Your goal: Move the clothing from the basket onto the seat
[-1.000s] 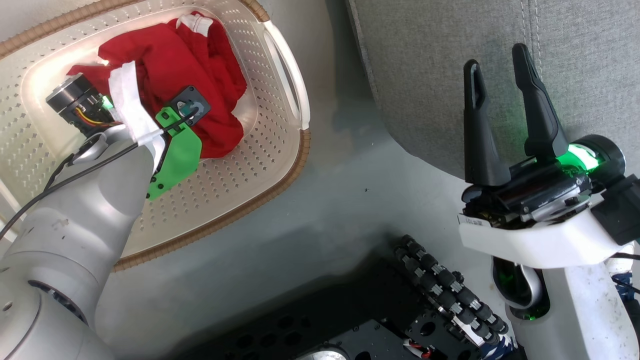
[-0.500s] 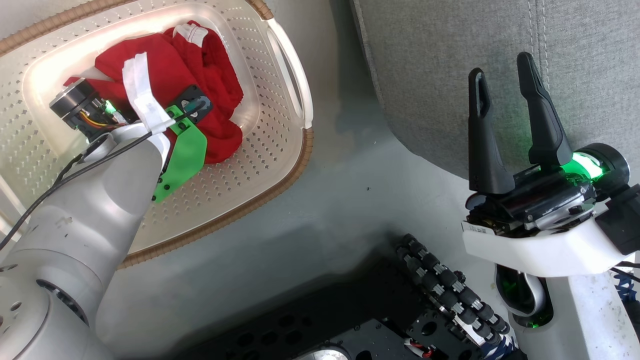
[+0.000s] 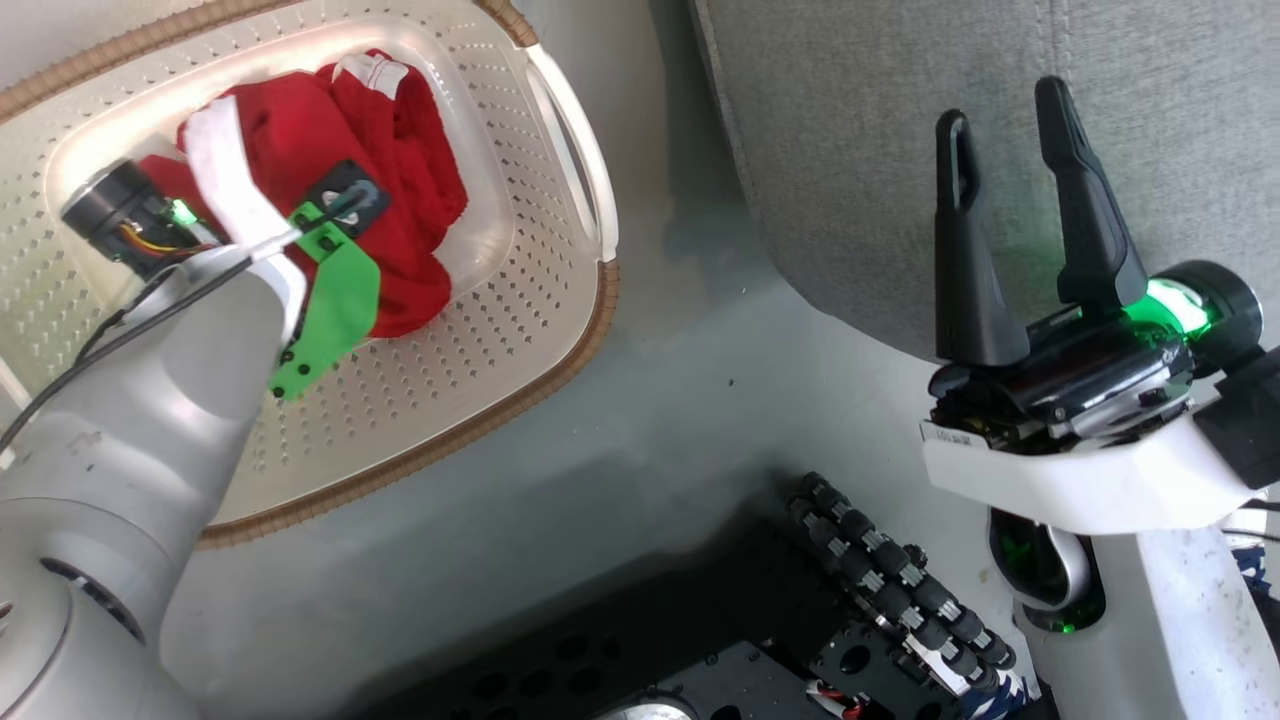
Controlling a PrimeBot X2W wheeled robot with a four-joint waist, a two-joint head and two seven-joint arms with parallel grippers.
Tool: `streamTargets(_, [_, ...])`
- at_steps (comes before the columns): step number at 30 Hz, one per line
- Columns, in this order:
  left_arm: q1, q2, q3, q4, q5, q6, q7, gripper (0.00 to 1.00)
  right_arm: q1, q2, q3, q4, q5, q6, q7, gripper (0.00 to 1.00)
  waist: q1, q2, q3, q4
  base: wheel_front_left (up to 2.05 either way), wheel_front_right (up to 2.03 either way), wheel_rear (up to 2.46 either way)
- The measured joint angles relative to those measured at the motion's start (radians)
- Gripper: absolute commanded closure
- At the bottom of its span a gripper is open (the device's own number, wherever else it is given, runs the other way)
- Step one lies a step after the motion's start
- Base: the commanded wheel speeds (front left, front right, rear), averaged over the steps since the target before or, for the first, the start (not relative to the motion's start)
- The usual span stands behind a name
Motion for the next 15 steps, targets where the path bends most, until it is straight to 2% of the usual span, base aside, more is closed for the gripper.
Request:
streamTargets(9, [0.014,0.027,0.028,0.012,-0.052,0.009,-0.066,1.0,-0.084,0.0,0.005,0.03,0.006,0.0,0.0,0.0,0.0,0.0,-0.059,-0.019,0.0,0.0,0.0])
streamTargets(15, [0.093,-0.004,0.045,0.014,-0.086,0.016,-0.123,1.0,-0.083,0.001,-0.021,0.063,-0.024,0.0,0.0,0.0,0.0,0.0,-0.134,-0.017,0.0,0.0,0.0])
